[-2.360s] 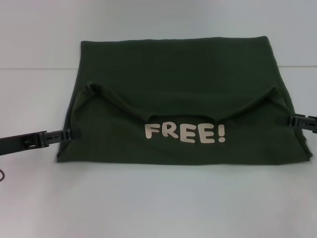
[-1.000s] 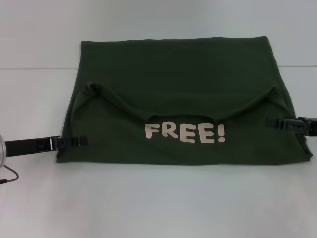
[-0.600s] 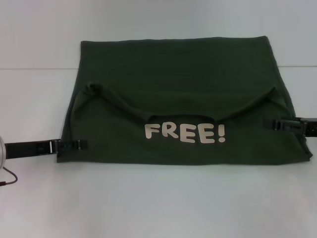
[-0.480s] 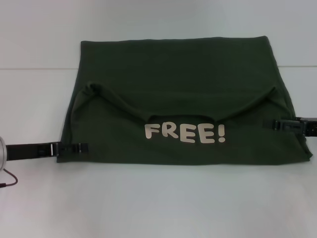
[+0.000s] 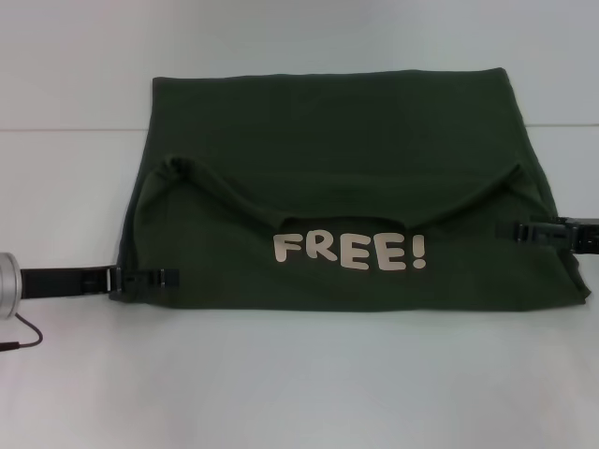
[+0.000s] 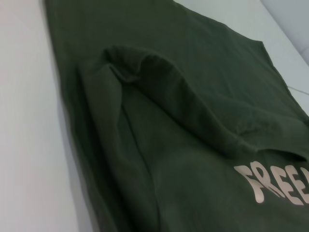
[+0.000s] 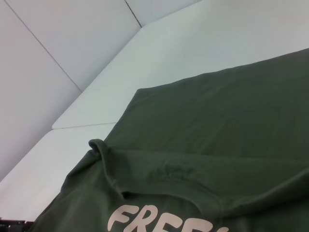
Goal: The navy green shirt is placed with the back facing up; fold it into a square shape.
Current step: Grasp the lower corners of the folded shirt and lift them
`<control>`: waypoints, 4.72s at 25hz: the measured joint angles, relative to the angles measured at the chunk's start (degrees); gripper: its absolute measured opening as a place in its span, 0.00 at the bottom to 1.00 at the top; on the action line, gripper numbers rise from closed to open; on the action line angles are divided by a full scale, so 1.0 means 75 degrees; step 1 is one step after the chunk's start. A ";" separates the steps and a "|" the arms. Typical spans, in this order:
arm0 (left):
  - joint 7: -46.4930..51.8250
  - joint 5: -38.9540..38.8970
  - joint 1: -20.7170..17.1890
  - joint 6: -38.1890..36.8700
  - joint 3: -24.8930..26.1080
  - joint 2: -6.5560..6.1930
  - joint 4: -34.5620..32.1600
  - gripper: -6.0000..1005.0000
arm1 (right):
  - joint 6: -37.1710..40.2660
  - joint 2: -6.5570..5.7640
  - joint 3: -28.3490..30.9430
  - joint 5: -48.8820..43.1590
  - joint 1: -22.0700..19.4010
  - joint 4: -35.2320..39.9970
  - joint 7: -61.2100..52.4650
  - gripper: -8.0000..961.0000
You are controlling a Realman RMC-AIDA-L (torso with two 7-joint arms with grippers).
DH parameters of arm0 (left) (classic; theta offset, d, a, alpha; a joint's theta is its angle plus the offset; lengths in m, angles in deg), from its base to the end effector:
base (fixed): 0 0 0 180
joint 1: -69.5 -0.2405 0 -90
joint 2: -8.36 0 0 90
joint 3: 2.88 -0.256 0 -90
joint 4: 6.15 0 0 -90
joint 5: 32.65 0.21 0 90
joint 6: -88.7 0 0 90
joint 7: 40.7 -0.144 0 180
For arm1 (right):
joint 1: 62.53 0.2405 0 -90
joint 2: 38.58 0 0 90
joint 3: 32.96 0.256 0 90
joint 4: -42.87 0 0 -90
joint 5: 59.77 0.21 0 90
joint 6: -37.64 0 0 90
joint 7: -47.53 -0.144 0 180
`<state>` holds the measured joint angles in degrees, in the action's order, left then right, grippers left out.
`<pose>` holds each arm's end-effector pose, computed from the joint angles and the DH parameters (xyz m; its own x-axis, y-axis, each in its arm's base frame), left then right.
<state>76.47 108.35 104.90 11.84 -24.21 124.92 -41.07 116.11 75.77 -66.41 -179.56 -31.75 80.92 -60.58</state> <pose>-0.3243 0.3535 0.0218 0.3219 0.8346 0.4469 0.9465 -0.2953 -0.1302 0.3064 0.3604 0.0480 0.4738 -0.6768 -0.5634 -0.8632 -0.4837 -0.1447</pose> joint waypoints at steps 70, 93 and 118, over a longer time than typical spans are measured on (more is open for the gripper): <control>0.0127 0.0125 0.0062 0.0550 -0.0752 0.0102 -0.0242 0.03 | -0.0155 -0.0163 -0.0905 -0.3885 0.1308 0.0657 -0.4539 0.95; 0.0139 0.0036 0.0095 0.0439 -0.0717 0.0103 -0.0240 0.03 | -0.0406 -0.0189 -0.1270 -0.4078 0.1261 0.0649 -0.4572 0.60; 0.0631 0.0592 0.0119 -0.1501 -0.0683 -0.0121 -0.0512 0.03 | 0.1646 -0.0663 -0.1079 -0.4026 0.1403 0.0694 -0.3737 0.04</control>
<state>81.20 112.79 105.79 0.58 -29.33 124.01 -44.90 128.46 70.79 -74.51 -209.75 -21.23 86.12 -88.61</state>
